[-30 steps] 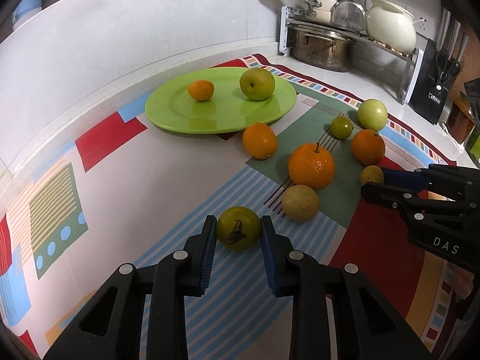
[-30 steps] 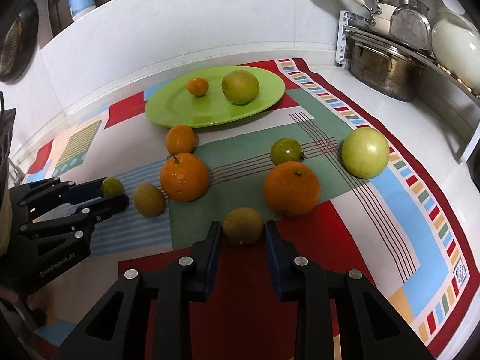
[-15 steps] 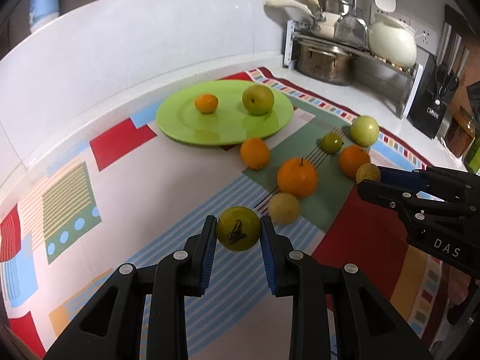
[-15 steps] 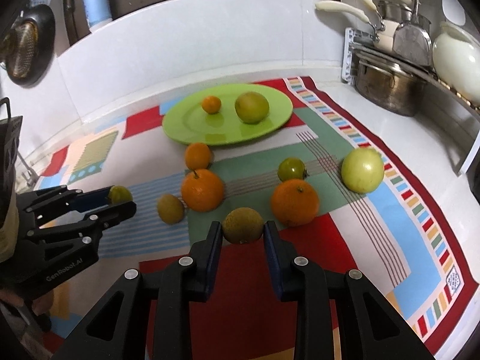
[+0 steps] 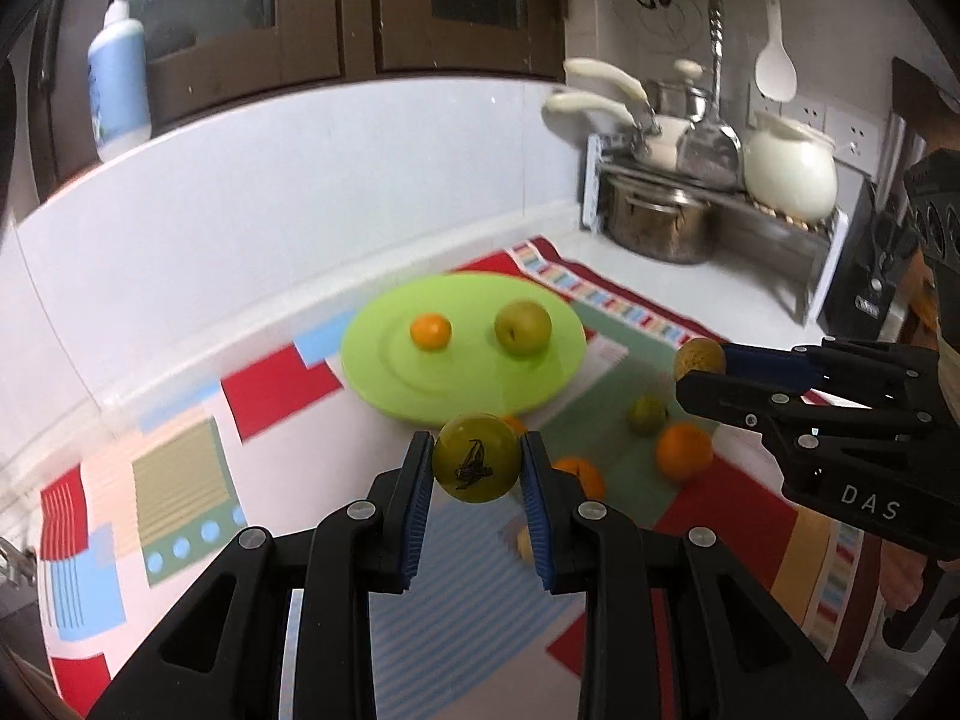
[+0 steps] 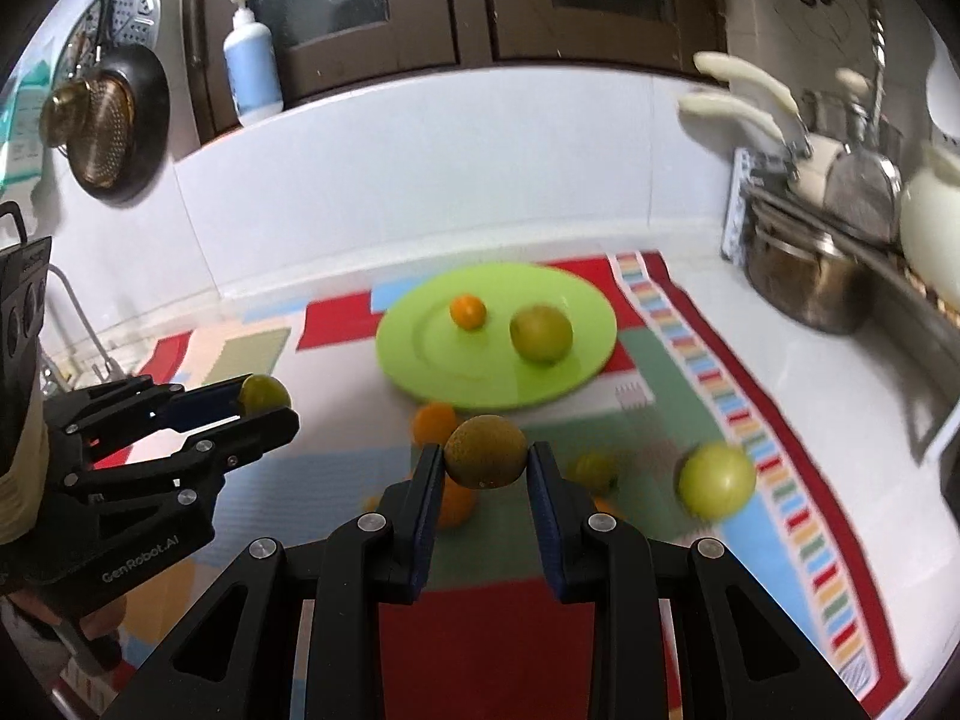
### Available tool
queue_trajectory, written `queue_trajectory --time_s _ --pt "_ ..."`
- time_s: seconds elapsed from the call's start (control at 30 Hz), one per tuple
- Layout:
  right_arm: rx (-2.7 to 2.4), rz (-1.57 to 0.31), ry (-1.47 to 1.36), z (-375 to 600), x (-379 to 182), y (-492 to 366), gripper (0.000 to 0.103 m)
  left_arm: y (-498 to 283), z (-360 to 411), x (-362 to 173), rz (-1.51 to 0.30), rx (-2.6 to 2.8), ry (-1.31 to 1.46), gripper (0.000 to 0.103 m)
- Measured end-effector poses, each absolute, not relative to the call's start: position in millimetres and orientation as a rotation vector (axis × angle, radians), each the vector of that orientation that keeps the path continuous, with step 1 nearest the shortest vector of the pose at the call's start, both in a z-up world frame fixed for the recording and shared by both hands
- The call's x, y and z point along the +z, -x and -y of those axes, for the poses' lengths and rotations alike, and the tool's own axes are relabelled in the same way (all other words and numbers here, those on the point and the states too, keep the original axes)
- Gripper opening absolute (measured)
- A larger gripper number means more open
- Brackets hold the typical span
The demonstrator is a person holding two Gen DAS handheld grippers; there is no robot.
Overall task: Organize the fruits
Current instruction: 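Carry the green apple and small brown fruit over the green plate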
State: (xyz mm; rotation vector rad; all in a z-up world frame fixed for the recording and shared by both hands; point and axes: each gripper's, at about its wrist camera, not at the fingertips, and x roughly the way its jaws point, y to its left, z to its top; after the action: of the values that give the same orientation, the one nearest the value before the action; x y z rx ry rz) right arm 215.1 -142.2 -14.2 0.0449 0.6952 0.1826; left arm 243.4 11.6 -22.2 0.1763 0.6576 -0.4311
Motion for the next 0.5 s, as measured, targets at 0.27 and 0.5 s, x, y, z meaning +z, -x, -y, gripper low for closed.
queue_trajectory --time_s 0.27,0.5 --pt "0.238 -0.638 0.004 147.1 16.6 -255.2 0.03 -277.0 0.3 -1.5 -0.636 -0.387 -0.137 0.029" --pt "0.28 -0.63 0.02 152.4 31.3 -303.7 0.03 -318.9 10.7 6.2 -0.644 -0.369 -0.118 0.029"
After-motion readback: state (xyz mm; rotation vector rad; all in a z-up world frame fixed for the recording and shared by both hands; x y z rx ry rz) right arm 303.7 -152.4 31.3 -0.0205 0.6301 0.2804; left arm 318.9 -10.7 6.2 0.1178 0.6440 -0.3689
